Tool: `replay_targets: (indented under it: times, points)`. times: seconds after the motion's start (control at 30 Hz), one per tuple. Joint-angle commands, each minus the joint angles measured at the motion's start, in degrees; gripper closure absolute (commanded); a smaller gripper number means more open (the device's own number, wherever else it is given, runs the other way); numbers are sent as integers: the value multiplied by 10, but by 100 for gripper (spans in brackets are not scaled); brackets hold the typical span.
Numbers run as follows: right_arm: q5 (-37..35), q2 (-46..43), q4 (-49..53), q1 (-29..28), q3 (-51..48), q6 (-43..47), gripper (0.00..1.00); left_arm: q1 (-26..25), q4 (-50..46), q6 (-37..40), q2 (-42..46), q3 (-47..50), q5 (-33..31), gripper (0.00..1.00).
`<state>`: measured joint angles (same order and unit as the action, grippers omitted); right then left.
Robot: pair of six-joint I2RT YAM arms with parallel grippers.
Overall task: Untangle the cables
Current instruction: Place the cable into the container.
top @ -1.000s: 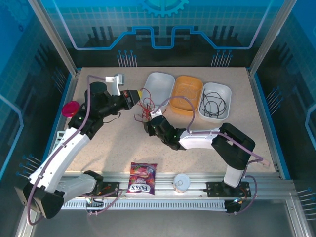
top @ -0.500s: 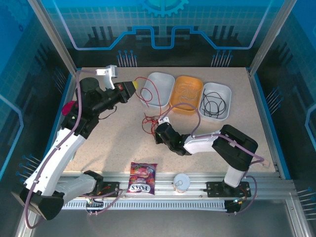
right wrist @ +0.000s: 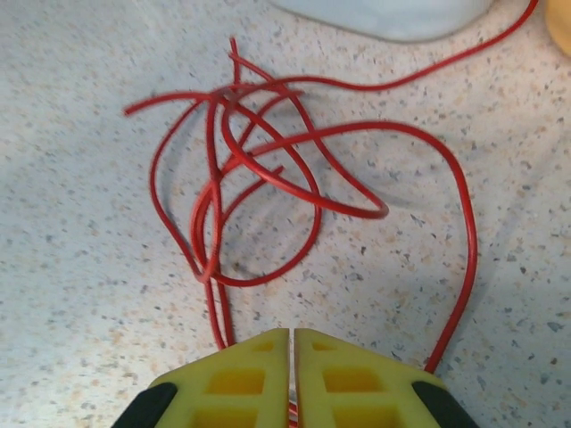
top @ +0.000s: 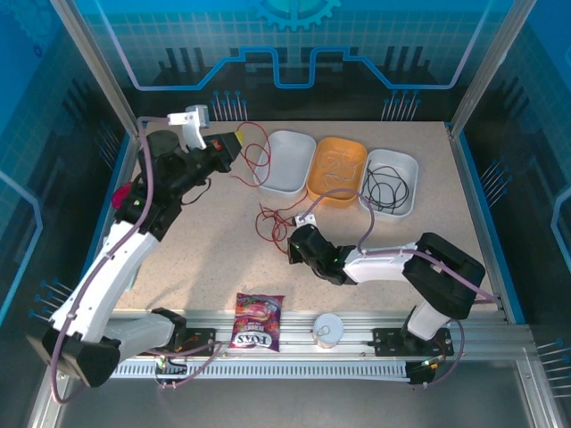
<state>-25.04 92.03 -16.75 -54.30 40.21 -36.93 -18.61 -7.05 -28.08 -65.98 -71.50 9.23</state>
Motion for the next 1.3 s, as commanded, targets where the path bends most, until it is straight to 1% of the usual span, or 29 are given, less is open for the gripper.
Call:
replay_targets:
  times: [0.0, 0.2, 0.27, 0.43, 0.53, 0.63, 0.73, 0.9, 1.1, 1.27]
  points:
    - [-2, -34, 31, 0, 3, -19, 90, 5, 43, 16, -48, -26, -19, 100]
    - [-21, -103, 78, -3, -9, -38, 91, 0, 60, 12, -157, -62, -10, 100]
    - [-29, -127, 93, -3, -14, -43, 89, -4, 52, 19, -193, -78, -12, 100]
    - [-61, -197, 153, -5, -15, -46, 70, -16, 43, 40, -290, -121, -27, 100]
    - [-83, -234, 186, -5, -13, -44, 63, -22, 54, 45, -340, -148, -19, 100]
    - [-98, -264, 209, -6, -14, -42, 59, -25, 50, 42, -382, -178, -10, 100]
    - [-112, -290, 231, -6, -13, -44, 53, -27, 37, 37, -420, -209, -13, 100]
    - [-137, -327, 277, -6, -3, -45, 46, -27, 8, 41, -470, -248, -46, 100]
    - [-170, -373, 316, -5, 1, -44, 41, -27, -19, 46, -509, -272, -83, 100]
    - [-188, -405, 341, -5, 4, -46, 34, -27, -39, 49, -551, -308, -81, 100]
